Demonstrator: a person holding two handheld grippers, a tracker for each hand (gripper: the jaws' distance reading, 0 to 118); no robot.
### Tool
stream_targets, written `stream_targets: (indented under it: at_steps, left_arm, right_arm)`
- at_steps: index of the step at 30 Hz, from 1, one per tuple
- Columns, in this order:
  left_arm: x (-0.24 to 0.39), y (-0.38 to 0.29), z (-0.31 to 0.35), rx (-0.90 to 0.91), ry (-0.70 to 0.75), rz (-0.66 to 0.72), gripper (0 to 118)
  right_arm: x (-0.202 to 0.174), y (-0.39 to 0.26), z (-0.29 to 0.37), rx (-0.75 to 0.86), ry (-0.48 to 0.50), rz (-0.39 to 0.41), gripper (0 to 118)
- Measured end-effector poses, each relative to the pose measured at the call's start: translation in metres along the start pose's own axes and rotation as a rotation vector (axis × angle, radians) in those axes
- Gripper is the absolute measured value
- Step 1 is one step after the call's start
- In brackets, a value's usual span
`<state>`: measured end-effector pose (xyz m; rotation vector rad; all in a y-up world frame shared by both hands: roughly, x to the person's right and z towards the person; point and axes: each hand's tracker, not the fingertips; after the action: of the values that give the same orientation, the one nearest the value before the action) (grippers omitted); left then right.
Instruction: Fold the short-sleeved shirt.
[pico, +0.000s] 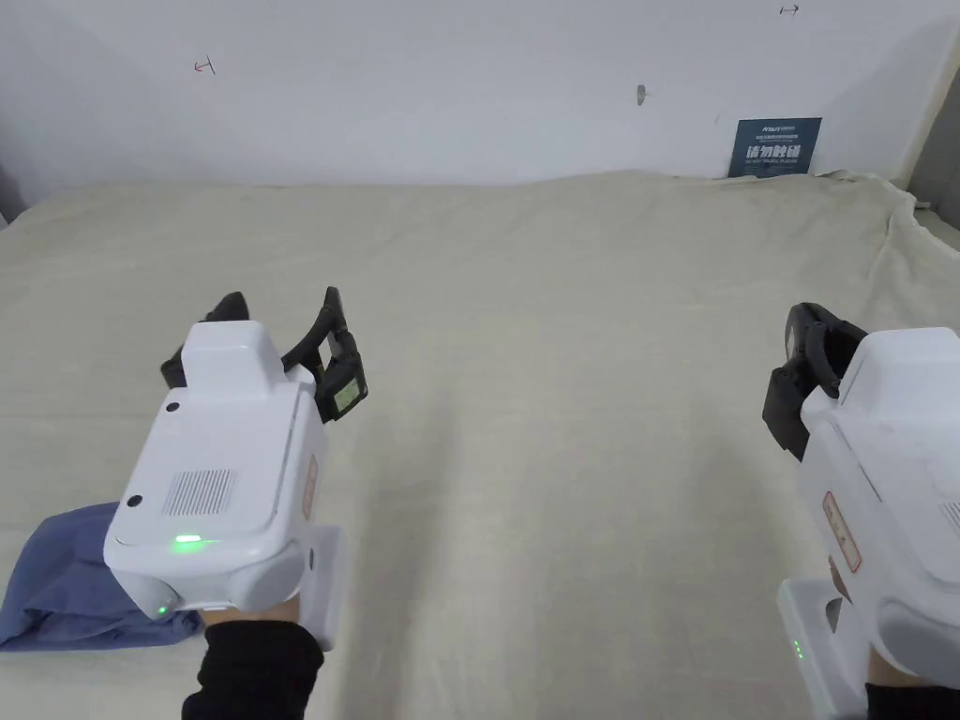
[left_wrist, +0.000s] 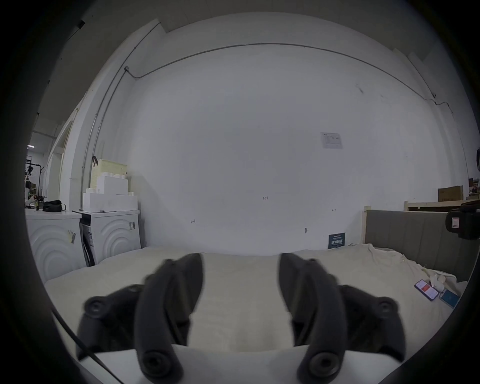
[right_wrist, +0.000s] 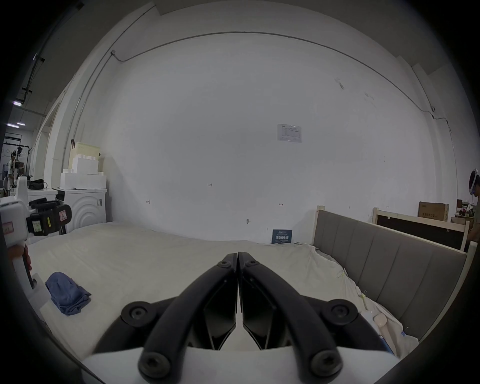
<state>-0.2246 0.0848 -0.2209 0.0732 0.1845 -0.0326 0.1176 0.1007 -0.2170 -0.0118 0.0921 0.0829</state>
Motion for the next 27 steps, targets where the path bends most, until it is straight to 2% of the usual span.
stream_targets:
  at_steps: [2, 4, 6, 27]
  left_arm:
    - [0.005, -0.003, 0.003, 0.004, -0.005, 0.002, 36]
    - [0.009, -0.004, 0.007, 0.001, -0.027, 0.032, 12]
    - [0.01, -0.007, 0.01, 0.011, -0.046, 0.059, 2]
    - [0.021, -0.005, 0.017, -0.018, -0.102, 0.039, 0]
  right_arm:
    - [0.002, 0.001, 0.002, 0.006, -0.005, 0.002, 0]
    - [0.003, 0.0, 0.004, 0.01, -0.008, 0.002, 0]
    - [0.004, 0.0, 0.005, 0.011, -0.011, 0.0, 0]
    - [0.008, 0.0, 0.011, 0.017, -0.014, -0.003, 0]
